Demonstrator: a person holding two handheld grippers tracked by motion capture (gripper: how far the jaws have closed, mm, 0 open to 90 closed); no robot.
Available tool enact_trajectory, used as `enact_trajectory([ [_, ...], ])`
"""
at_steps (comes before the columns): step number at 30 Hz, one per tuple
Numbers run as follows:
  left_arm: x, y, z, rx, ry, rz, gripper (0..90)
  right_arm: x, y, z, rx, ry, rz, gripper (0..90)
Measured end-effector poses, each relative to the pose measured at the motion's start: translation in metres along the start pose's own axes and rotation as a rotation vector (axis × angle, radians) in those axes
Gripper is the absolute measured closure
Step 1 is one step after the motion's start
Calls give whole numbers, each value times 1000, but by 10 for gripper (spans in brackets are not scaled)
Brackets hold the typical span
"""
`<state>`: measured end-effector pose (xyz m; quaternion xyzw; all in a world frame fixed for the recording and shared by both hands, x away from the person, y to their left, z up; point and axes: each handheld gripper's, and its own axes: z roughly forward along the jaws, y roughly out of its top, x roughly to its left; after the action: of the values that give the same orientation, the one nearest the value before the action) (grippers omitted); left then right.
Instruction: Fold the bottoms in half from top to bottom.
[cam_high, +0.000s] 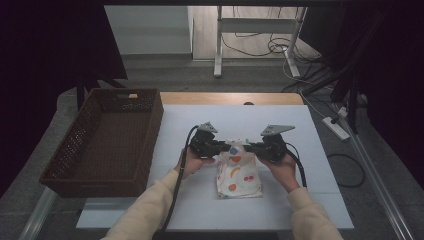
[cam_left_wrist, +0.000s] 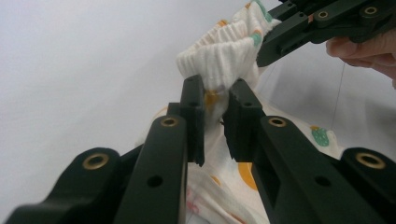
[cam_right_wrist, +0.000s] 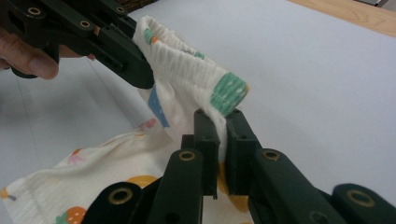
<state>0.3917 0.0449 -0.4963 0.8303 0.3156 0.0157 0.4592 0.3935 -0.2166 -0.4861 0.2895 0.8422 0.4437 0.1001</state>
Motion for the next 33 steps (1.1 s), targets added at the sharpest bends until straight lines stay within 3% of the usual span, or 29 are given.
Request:
enact_trajectory([
  [15, -5, -16, 0, 9, -14, -7, 789, 10, -8, 3, 35, 18, -8, 847],
  [33, -11, -24, 2, 30, -30, 0, 785, 16, -17, 0, 60, 32, -8, 843],
])
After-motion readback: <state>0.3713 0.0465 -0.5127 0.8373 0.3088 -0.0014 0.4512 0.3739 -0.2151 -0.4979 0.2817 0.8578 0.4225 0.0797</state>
